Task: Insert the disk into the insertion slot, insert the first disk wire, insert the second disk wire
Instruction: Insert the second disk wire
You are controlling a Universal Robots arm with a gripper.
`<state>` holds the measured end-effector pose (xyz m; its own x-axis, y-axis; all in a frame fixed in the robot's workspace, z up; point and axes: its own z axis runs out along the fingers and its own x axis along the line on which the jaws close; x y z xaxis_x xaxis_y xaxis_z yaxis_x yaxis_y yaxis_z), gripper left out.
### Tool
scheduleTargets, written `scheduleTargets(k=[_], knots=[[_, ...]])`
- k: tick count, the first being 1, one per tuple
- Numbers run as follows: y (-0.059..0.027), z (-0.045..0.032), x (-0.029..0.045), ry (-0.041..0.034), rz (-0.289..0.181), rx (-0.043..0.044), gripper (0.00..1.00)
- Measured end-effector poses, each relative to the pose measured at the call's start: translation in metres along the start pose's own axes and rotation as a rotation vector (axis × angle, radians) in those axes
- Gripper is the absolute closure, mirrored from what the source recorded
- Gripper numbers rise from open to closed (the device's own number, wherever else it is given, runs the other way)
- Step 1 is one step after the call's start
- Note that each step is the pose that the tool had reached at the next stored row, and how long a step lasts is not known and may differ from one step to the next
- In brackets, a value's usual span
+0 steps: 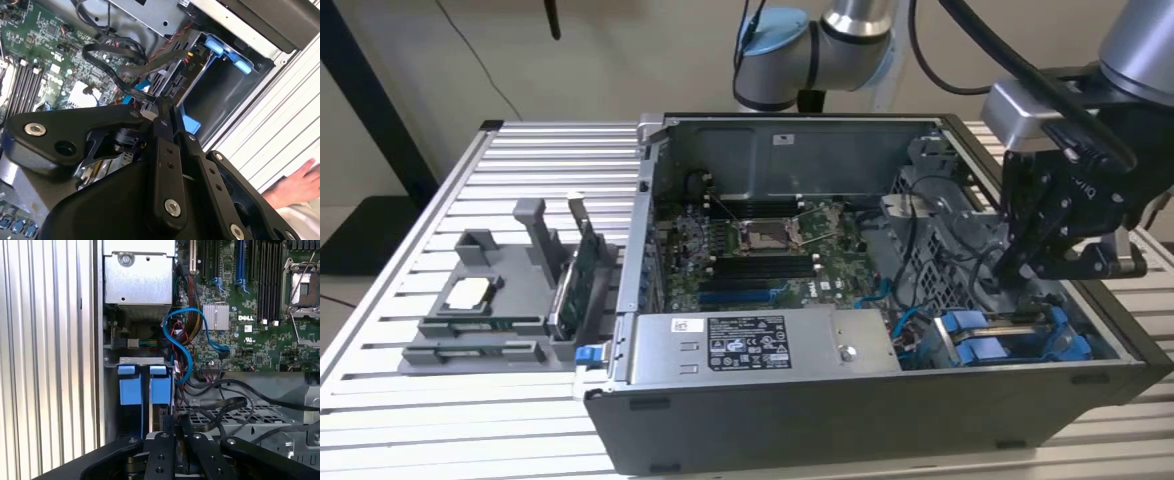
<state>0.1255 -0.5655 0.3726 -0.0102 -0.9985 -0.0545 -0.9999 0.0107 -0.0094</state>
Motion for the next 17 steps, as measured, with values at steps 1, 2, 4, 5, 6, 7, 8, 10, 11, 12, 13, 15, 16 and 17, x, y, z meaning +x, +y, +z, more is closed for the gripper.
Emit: scheduleTargets(k=[1,2,4,5,6,7,8,10,11,12,13,15,16,17], knots=[[-0.0001,0.0011,0.0001,0.0000,0.000,0.0000,0.84],[-0.0001,0.0023,0.0001,0.0000,0.000,0.0000,0.84],[-0.0003,0.0047,0.0003,0.0000,0.000,0.0000,0.84],[-0.0005,0.0059,0.0004,0.0000,0.000,0.0000,0.84],[-0.0007,0.0070,0.0005,0.0001,0.000,0.0000,0.84],[-0.0008,0.0082,0.0008,0.0001,0.000,0.0000,0.84],[-0.0009,0.0093,0.0010,0.0000,0.000,0.0000,0.84],[-0.0012,0.0113,0.0015,0.0000,0.000,0.0000,0.84],[-0.0013,0.0123,0.0017,0.0000,0.000,0.0000,0.84],[-0.0013,0.0132,0.0019,0.0000,0.000,0.0000,0.84],[-0.0014,0.0139,0.0019,0.0002,0.000,0.0000,0.84],[-0.0015,0.0142,0.0020,0.0019,0.000,0.0000,0.84],[-0.0015,0.0142,0.0020,0.0020,0.000,0.0000,0.84],[-0.0015,0.0142,0.0020,0.0022,0.000,0.0000,0.84]])
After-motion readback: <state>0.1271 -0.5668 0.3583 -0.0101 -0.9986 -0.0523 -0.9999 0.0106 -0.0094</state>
